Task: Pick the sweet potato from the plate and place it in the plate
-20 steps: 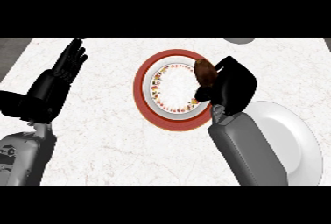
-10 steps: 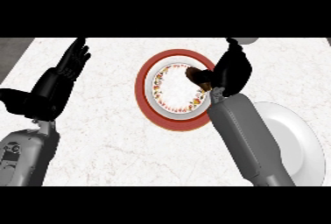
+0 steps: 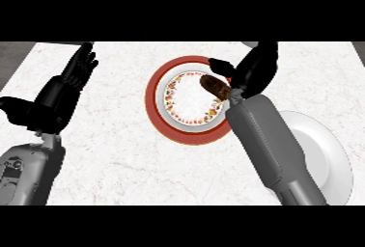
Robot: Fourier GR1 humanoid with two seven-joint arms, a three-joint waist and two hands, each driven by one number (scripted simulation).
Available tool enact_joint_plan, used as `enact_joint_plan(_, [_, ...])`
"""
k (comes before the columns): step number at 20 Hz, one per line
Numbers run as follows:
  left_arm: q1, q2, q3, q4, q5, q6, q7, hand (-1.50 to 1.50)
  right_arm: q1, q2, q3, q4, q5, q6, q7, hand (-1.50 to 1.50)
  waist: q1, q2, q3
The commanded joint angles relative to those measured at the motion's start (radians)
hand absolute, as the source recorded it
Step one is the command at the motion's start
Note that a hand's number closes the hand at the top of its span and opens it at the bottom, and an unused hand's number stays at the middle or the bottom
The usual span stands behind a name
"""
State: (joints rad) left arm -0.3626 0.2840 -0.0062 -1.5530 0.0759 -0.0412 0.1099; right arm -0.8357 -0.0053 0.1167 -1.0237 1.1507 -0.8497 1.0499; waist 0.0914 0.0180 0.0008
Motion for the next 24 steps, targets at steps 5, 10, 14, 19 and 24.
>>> enact_joint_plan(5, [0.017,0.011,0.033,0.001,0.004,0.011,0.019,0.00,0.033,0.005,0.088,-0.002,0.054,-0.307,0.248,-1.50,-0.051,-0.021,-0.002])
enact_joint_plan(10, [0.072,0.022,0.056,0.000,-0.007,0.016,-0.024,0.00,0.203,0.005,0.174,-0.165,0.097,-0.366,0.260,-1.50,-0.082,-0.030,-0.002])
enact_joint_plan(14, [0.097,0.045,0.078,-0.040,0.016,-0.004,0.005,0.00,0.390,0.005,0.243,-0.372,0.145,-0.281,0.263,-1.50,-0.103,-0.036,-0.002])
enact_joint_plan(19, [0.101,0.029,0.071,-0.062,0.011,0.011,0.034,0.00,0.635,0.005,0.341,-0.606,0.251,-0.233,0.281,-1.50,-0.115,-0.033,-0.002])
enact_joint_plan(24, [0.066,0.000,0.052,-0.064,-0.028,0.055,0.057,0.00,0.825,0.005,0.428,-0.858,0.386,-0.120,0.306,-1.50,-0.121,-0.028,-0.002])
